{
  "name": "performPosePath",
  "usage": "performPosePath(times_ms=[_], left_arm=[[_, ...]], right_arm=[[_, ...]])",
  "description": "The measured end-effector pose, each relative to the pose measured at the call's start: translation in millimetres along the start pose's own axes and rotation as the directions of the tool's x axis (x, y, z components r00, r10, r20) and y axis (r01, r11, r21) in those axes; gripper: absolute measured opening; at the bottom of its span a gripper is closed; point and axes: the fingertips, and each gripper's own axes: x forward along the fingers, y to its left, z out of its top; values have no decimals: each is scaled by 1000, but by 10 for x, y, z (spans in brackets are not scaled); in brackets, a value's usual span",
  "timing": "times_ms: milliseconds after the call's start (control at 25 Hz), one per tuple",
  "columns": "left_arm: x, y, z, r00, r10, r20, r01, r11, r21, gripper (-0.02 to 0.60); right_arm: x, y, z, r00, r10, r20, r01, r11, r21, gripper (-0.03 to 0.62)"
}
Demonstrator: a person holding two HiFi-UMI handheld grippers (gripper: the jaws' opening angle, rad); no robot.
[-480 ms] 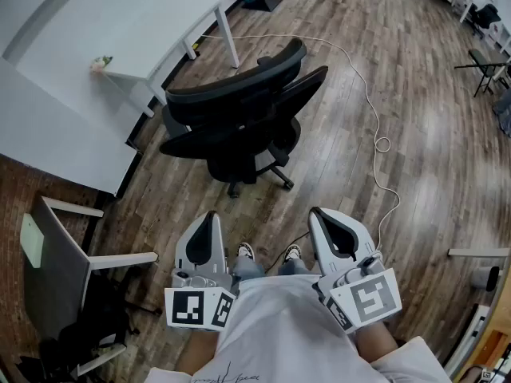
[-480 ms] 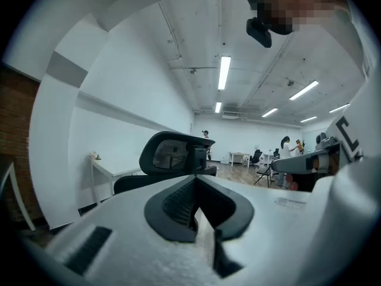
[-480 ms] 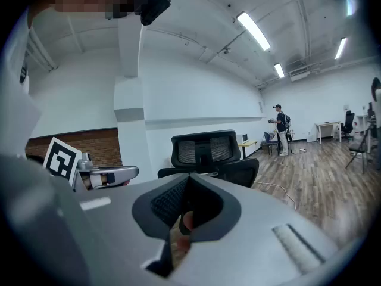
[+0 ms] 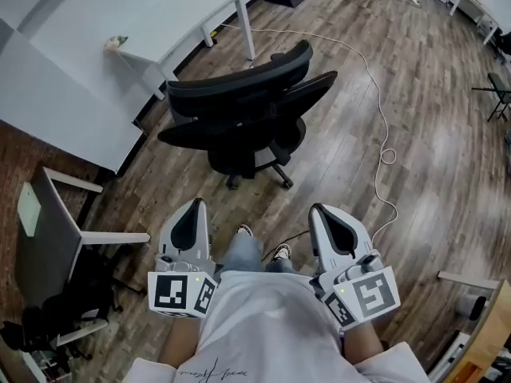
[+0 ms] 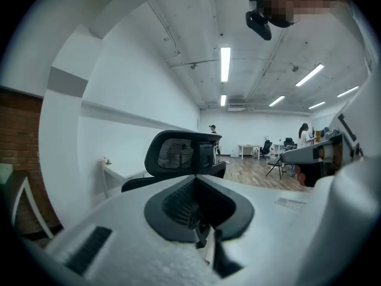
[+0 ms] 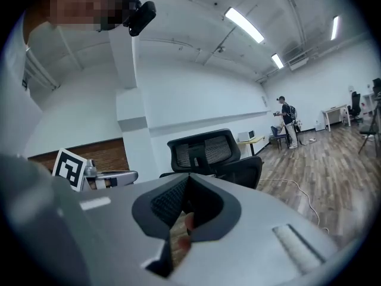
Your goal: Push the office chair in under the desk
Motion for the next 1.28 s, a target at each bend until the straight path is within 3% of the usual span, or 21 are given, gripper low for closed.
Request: performPosePath(times_ms=[160,480,600,720,960,1080,1280], left_arm=[[144,99,99,999,29,-15,-27,995,92,-3],[637,366,78,995,38,-94,-14,968,249,-3],[815,466,56,990,50,-131,-5,945,327,-3],[1014,576,17,984,64,-166,11,909,416,8],[1301,823,-77,970,85,-226,30,886,464,21],[1434,952,-154,958,107,-265,49,852,521,34],[1569,1129,-284,935,106,-339,143,763,631,104]], right_arm=[[140,-105,-13,999,24,-32,-25,999,-31,12],[584,-99,59,988,117,-98,-139,958,-250,12],[776,-214,128,986,122,-113,-150,947,-286,14],[1010,-339,153,980,127,-154,-176,914,-364,14],[1407,-563,191,971,120,-208,-203,874,-442,14],[1601,-713,168,961,80,-266,-213,826,-522,15],[1967,-937,80,939,-3,-345,-234,728,-644,84]])
